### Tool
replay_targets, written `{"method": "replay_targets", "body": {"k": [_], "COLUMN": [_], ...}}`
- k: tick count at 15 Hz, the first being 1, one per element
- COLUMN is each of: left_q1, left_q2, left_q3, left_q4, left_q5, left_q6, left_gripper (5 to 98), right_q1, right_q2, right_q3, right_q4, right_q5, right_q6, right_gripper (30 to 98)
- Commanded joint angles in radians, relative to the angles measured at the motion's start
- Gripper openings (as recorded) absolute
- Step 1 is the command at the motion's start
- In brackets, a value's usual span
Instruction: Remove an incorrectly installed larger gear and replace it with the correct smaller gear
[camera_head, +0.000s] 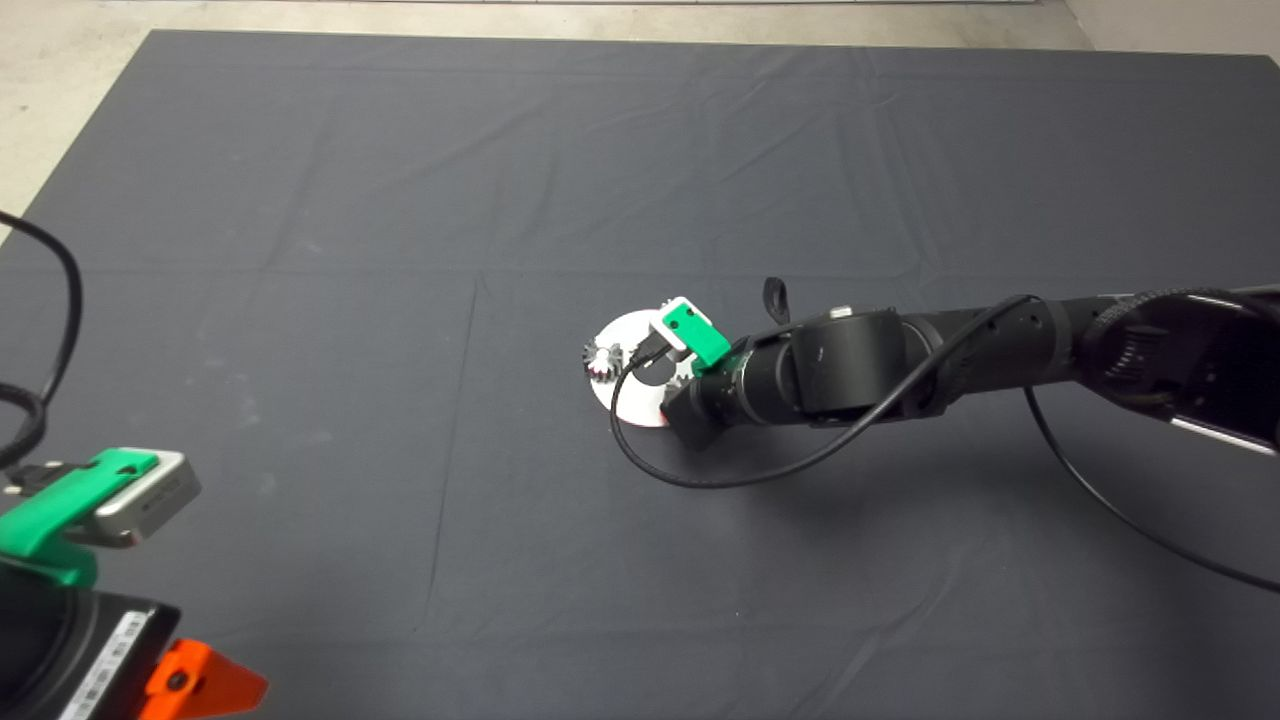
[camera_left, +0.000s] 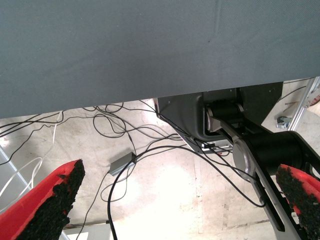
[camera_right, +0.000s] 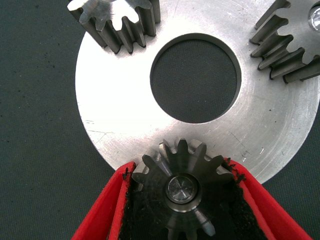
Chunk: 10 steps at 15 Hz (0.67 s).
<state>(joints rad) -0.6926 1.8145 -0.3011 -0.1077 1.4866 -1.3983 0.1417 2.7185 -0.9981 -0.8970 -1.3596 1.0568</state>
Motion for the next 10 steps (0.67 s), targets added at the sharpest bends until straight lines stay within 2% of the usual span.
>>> {"method": "replay_targets", "body": {"k": [1, 4, 6, 8, 10], "left_q1": [-0.002, -0.002, -0.002, -0.002, -0.002], "left_q2": [-0.003, -0.003, -0.003, -0.003, -0.003], "left_q3": [0.016, 0.016, 0.016, 0.016, 0.016], "left_q4": [-0.015, -0.015, -0.015, -0.015, -0.015], "left_q5": [0.008, 0.008, 0.007, 0.006, 0.006], "left_q6": [-0.001, -0.001, -0.001, -0.001, 0.001], "left_gripper": [98.2, 98.2, 98.2, 98.2, 98.2], "right_q1": [0.016, 0.021, 0.022, 0.028, 0.079], "right_q2": [0.007, 0.007, 0.005, -0.002, -0.035], "right_q3": [0.007, 0.007, 0.015, 0.024, 0.102], "right_q4": [-0.005, -0.005, -0.002, 0.003, 0.007], "right_q5": [0.007, 0.007, 0.005, 0.002, -0.007], "right_q6": [0.005, 0.005, 0.006, 0.006, 0.009], "right_gripper": [42.4, 44.0, 47.8, 47.9, 53.2]}}
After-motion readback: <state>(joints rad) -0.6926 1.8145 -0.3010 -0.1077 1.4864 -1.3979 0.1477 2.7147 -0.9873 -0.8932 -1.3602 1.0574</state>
